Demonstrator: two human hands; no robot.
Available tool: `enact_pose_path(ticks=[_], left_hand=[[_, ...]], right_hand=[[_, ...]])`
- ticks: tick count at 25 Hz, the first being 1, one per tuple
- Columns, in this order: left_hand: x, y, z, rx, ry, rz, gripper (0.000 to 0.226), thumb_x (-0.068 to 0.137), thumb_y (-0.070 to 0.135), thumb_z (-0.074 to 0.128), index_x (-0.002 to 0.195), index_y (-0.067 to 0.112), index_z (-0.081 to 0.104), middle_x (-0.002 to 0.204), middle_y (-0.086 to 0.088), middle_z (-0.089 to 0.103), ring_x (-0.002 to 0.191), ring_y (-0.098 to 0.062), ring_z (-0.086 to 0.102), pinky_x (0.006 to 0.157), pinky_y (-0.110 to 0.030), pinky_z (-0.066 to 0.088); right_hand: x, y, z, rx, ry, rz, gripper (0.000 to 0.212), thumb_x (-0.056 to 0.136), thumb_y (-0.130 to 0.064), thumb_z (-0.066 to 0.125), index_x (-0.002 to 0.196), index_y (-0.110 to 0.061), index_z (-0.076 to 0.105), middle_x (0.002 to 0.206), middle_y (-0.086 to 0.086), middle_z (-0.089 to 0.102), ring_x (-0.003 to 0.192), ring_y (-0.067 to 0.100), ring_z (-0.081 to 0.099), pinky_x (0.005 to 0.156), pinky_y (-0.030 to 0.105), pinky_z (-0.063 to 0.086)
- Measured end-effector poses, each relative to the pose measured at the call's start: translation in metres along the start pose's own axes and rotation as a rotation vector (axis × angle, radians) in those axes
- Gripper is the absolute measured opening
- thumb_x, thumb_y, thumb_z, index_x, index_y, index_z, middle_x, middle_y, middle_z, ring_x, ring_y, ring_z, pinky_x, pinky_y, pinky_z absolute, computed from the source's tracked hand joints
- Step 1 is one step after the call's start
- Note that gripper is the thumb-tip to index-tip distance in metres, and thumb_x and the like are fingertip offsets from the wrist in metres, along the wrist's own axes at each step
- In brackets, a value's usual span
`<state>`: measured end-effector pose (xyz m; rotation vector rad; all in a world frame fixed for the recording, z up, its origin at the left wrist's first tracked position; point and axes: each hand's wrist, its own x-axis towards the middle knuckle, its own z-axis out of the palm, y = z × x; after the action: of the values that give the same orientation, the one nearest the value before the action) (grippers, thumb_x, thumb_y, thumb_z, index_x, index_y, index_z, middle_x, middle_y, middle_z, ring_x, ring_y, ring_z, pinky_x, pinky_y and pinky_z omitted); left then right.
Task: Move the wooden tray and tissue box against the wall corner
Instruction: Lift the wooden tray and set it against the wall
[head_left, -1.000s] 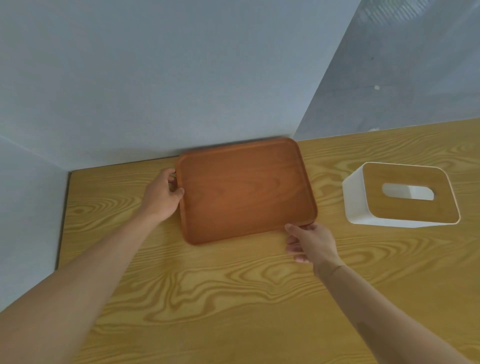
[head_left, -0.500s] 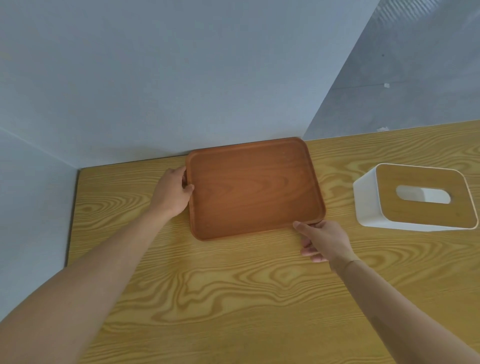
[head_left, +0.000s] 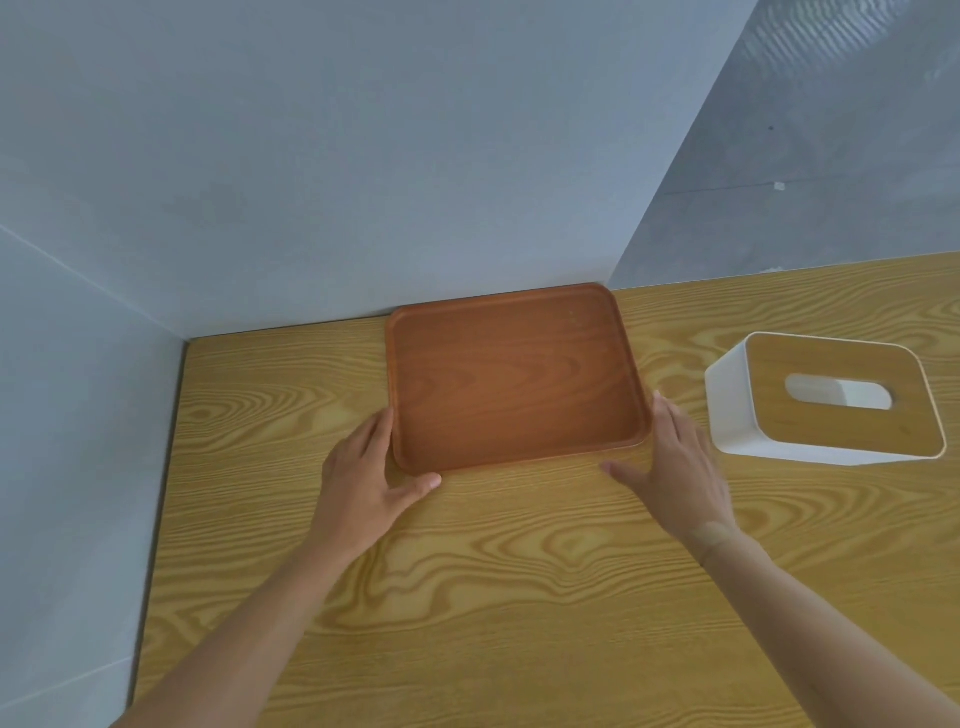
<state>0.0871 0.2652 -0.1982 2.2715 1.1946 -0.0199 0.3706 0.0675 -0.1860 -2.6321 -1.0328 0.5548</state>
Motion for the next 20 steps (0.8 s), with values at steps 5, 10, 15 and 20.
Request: enact_pose_path(ticks=[5, 10, 15, 20], left_hand=[[-0.001, -0.002, 0.014, 0.095, 0.054, -0.011, 0.110, 0.076, 0.069, 0.063, 0.156, 0.013, 0.012, 0.162, -0.010, 0.022, 0.147, -0.025, 0.019, 0.119, -0.049, 0.018], [0.003, -0.001, 0.018, 0.060, 0.103, -0.101, 0.103, 0.075, 0.064, 0.070, 0.152, 0.010, 0.028, 0.162, -0.012, 0.021, 0.147, -0.030, 0.020, 0.118, -0.052, 0.021], [0.002, -0.001, 0.018, 0.090, 0.123, -0.066, 0.101, 0.076, 0.066, 0.067, 0.152, 0.011, 0.029, 0.162, -0.010, 0.024, 0.148, -0.027, 0.020, 0.117, -0.054, 0.022], [0.003, 0.002, 0.017, 0.148, 0.107, -0.085, 0.102, 0.075, 0.073, 0.060, 0.153, 0.017, 0.027, 0.163, -0.007, 0.020, 0.149, -0.027, 0.018, 0.118, -0.053, 0.022]], right_hand=[[0.013, 0.009, 0.007, -0.018, -0.034, 0.004, 0.106, 0.079, -0.058, 0.073, 0.156, -0.010, 0.018, 0.164, 0.007, 0.023, 0.151, 0.026, 0.016, 0.119, 0.048, 0.027], [0.015, 0.013, 0.007, 0.008, -0.002, 0.019, 0.095, 0.081, -0.054, 0.073, 0.153, -0.013, 0.028, 0.163, 0.004, 0.027, 0.150, 0.025, 0.021, 0.115, 0.050, 0.033], [0.015, 0.014, 0.008, 0.000, 0.032, 0.022, 0.088, 0.082, -0.052, 0.072, 0.152, -0.016, 0.031, 0.163, 0.004, 0.027, 0.149, 0.025, 0.025, 0.112, 0.050, 0.038], [0.016, 0.016, 0.008, 0.008, 0.031, 0.031, 0.088, 0.083, -0.052, 0.072, 0.152, -0.016, 0.031, 0.163, 0.003, 0.027, 0.149, 0.024, 0.025, 0.112, 0.050, 0.037]])
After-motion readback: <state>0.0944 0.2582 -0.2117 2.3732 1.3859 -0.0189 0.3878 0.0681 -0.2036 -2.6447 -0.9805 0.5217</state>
